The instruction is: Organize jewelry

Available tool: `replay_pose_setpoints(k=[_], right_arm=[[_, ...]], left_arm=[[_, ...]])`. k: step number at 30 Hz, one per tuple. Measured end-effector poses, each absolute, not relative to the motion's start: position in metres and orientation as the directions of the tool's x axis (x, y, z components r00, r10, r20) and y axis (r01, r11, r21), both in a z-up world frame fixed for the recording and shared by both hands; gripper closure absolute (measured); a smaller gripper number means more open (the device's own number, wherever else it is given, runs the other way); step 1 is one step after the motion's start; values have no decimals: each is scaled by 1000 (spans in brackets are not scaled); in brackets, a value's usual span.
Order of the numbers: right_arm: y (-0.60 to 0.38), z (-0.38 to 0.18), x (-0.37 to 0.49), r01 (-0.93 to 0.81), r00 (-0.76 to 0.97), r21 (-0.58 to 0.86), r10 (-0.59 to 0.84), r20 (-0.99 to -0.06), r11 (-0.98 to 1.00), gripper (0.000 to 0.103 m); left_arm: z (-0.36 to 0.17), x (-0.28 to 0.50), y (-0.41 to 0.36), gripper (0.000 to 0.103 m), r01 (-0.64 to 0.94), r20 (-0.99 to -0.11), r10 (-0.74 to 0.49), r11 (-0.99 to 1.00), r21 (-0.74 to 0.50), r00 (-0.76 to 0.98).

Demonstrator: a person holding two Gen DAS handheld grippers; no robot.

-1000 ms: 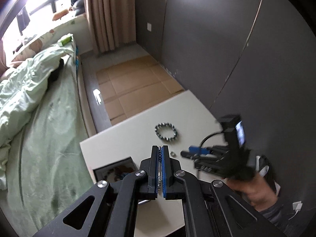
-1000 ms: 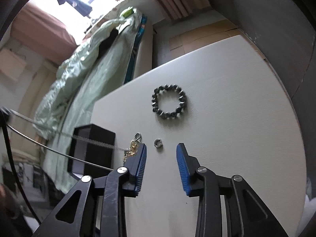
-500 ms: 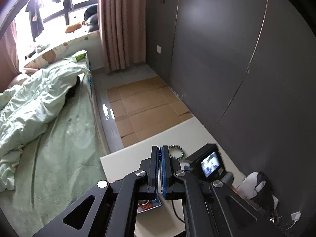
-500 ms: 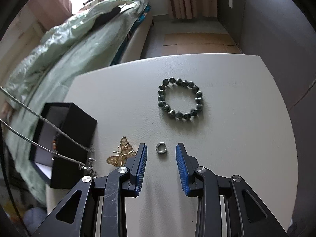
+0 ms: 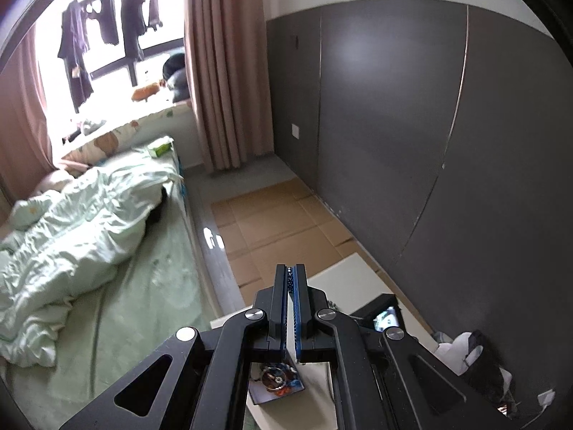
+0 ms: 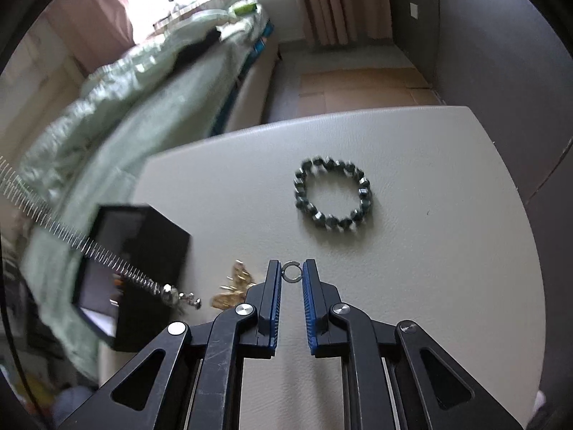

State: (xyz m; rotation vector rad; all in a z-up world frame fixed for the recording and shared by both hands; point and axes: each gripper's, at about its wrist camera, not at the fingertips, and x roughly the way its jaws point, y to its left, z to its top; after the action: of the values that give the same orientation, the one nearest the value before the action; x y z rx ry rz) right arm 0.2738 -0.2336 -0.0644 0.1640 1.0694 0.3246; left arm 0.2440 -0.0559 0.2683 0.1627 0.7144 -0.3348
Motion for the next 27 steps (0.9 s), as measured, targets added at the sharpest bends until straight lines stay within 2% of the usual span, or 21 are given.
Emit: replay_pose_setpoints(k=[12,22,27], right_arm=[[-238,-24,258,-275,505,507,571,-647,817,90],[-213,-17,253,-344,457,612,696,-554,712,90],[-195,-20,254,-357,430,625,716,-550,694,90]], left_arm=[[302,235,-38,101,298,-634,-178,950,88,753],[277,242,-31,101,276,-664,-145,956,95,733],[245,252,-21,101,273,-703,-147,959,70,696]])
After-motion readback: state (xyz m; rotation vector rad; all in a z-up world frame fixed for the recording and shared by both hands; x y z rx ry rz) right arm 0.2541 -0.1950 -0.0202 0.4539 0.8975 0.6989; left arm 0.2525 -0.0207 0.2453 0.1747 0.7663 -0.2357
